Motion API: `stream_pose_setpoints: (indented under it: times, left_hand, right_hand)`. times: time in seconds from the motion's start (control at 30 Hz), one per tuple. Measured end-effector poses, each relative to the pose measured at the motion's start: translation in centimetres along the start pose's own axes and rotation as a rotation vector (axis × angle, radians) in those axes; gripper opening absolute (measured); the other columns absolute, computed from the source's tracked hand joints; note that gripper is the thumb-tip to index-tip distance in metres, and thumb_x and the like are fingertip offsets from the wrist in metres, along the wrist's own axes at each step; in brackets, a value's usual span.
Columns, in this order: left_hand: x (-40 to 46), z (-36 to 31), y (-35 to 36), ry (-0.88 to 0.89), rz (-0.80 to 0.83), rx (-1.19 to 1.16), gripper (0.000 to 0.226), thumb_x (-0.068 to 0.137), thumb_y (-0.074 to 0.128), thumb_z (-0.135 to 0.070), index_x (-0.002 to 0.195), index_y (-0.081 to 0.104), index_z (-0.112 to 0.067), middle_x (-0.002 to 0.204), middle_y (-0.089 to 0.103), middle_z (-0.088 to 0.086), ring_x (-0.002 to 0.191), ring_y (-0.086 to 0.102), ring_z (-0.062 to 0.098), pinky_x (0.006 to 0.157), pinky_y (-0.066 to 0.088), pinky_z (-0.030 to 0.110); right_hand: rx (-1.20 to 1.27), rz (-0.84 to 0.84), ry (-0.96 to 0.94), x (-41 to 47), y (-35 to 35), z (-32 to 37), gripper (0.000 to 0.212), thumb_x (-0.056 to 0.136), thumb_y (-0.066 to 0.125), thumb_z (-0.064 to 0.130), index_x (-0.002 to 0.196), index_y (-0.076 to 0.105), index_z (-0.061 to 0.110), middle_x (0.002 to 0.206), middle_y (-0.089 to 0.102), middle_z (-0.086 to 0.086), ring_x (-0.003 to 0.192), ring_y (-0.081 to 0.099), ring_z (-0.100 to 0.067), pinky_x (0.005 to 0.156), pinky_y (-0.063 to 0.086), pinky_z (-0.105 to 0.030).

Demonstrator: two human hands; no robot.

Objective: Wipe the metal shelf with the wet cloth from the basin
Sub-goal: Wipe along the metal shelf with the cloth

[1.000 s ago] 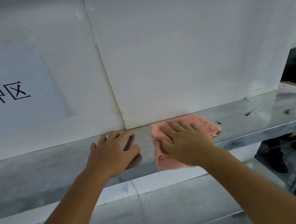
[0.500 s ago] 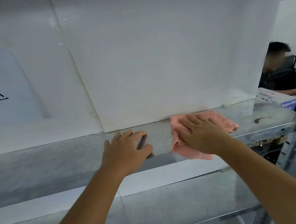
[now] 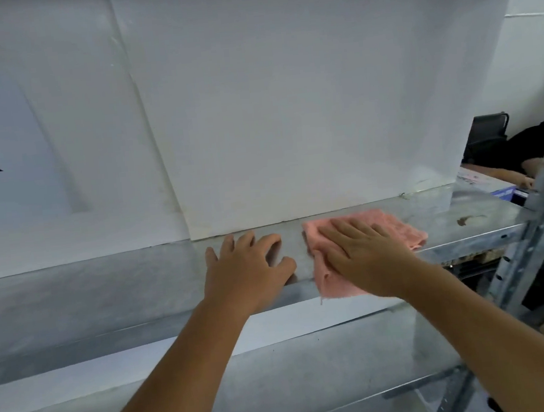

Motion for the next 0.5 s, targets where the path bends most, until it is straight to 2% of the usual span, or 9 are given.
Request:
stream_pose_setpoints:
  times: [0.03, 0.1, 0.17, 0.2, 0.23, 0.3, 0.4, 0.43, 0.5]
  left_hand:
    - [0.1, 0.1, 0.1, 0.003, 0.002, 0.006, 0.064, 0.08, 0.022, -0.069, 0.136, 0.043, -0.049, 0.147, 0.047, -0.008, 0.141, 0.033, 0.027, 0.116, 0.022, 0.06]
    - [0.2, 0.2, 0.2, 0.011, -0.011, 0.021, 0.068, 0.078, 0.018, -0.071, 0.137, 0.042, -0.049, 0.15, 0.046, -0.006, 0.142, 0.032, 0.029, 0.116, 0.022, 0.061]
    - [0.3, 0.3, 0.1, 0.017, -0.026, 0.04, 0.068, 0.078, 0.017, -0.071, 0.138, 0.042, -0.05, 0.15, 0.046, -0.006, 0.141, 0.034, 0.03, 0.115, 0.024, 0.061]
    - [0.3, 0.3, 0.1, 0.019, -0.034, 0.047, 0.068, 0.078, 0.017, -0.071, 0.137, 0.042, -0.049, 0.149, 0.047, -0.006, 0.14, 0.035, 0.029, 0.115, 0.025, 0.061]
    - [0.2, 0.3, 0.2, 0.023, -0.041, 0.051, 0.067, 0.078, 0.017, -0.071, 0.137, 0.042, -0.049, 0.146, 0.049, -0.007, 0.138, 0.037, 0.029, 0.114, 0.027, 0.06]
    - [0.2, 0.3, 0.2, 0.034, -0.055, 0.057, 0.065, 0.08, 0.02, -0.07, 0.137, 0.043, -0.048, 0.142, 0.051, -0.008, 0.134, 0.04, 0.027, 0.112, 0.03, 0.058]
    - [0.4, 0.1, 0.1, 0.042, -0.076, 0.046, 0.056, 0.084, 0.032, -0.066, 0.135, 0.047, -0.046, 0.137, 0.053, -0.01, 0.131, 0.042, 0.023, 0.11, 0.032, 0.056]
    - [0.5, -0.1, 0.0, 0.045, -0.083, 0.035, 0.054, 0.084, 0.034, -0.065, 0.132, 0.049, -0.046, 0.135, 0.054, -0.011, 0.131, 0.042, 0.021, 0.11, 0.032, 0.055]
    - [0.7, -0.8, 0.0, 0.058, -0.092, 0.002, 0.048, 0.085, 0.037, -0.062, 0.127, 0.053, -0.045, 0.13, 0.056, -0.014, 0.13, 0.044, 0.018, 0.109, 0.032, 0.053]
  right_hand:
    - [-0.094, -0.022, -0.086, -0.3, 0.0, 0.5, 0.117, 0.078, -0.04, 0.074, 0.164, 0.021, 0.023, 0.176, 0.02, -0.014, 0.162, 0.017, -0.044, 0.125, 0.018, -0.074]
    - [-0.17, 0.063, -0.055, -0.3, 1.0, 0.4, 0.13, 0.066, -0.047, 0.077, 0.168, 0.015, 0.027, 0.179, 0.007, -0.007, 0.165, 0.005, -0.036, 0.129, 0.013, -0.068]
    - [-0.047, -0.012, 0.013, 1.9, 0.4, 0.4, 0.102, 0.084, -0.022, 0.079, 0.167, 0.02, 0.037, 0.179, 0.016, 0.002, 0.166, 0.01, -0.024, 0.131, 0.013, -0.056]
    - [-0.007, -0.034, 0.048, 2.8, -0.2, 0.6, 0.089, 0.091, -0.007, 0.076, 0.165, 0.024, 0.039, 0.177, 0.023, 0.006, 0.164, 0.015, -0.021, 0.131, 0.014, -0.055]
    - [0.002, -0.075, 0.033, 3.7, -0.4, 0.6, 0.085, 0.091, -0.001, 0.072, 0.165, 0.025, 0.038, 0.177, 0.024, 0.005, 0.164, 0.016, -0.022, 0.131, 0.014, -0.056]
    - [-0.104, -0.021, 0.004, 3.2, -0.1, 1.0, 0.098, 0.084, -0.013, 0.072, 0.168, 0.015, 0.03, 0.18, 0.01, -0.002, 0.166, 0.005, -0.03, 0.131, 0.01, -0.062]
    - [-0.182, 0.026, -0.068, 0.2, 0.0, 1.4, 0.136, 0.057, -0.046, 0.083, 0.169, 0.007, 0.027, 0.18, 0.0, -0.003, 0.166, -0.004, -0.031, 0.131, 0.007, -0.064]
    - [-0.194, 0.007, -0.073, -0.1, -0.2, 0.5, 0.133, 0.059, -0.046, 0.082, 0.169, 0.007, 0.029, 0.18, 0.001, -0.002, 0.166, -0.003, -0.03, 0.131, 0.008, -0.064]
    - [-0.229, 0.021, -0.028, 0.2, -0.4, -3.3, 0.11, 0.076, -0.033, 0.078, 0.169, 0.004, 0.032, 0.18, 0.001, 0.0, 0.166, 0.0, -0.029, 0.131, 0.011, -0.063]
Point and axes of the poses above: each hand's wrist, its own x-axis towards the middle knuckle, its own y-axis out of the palm, z = x × y, the point moved 7 cm from there along x, towards the middle knuckle
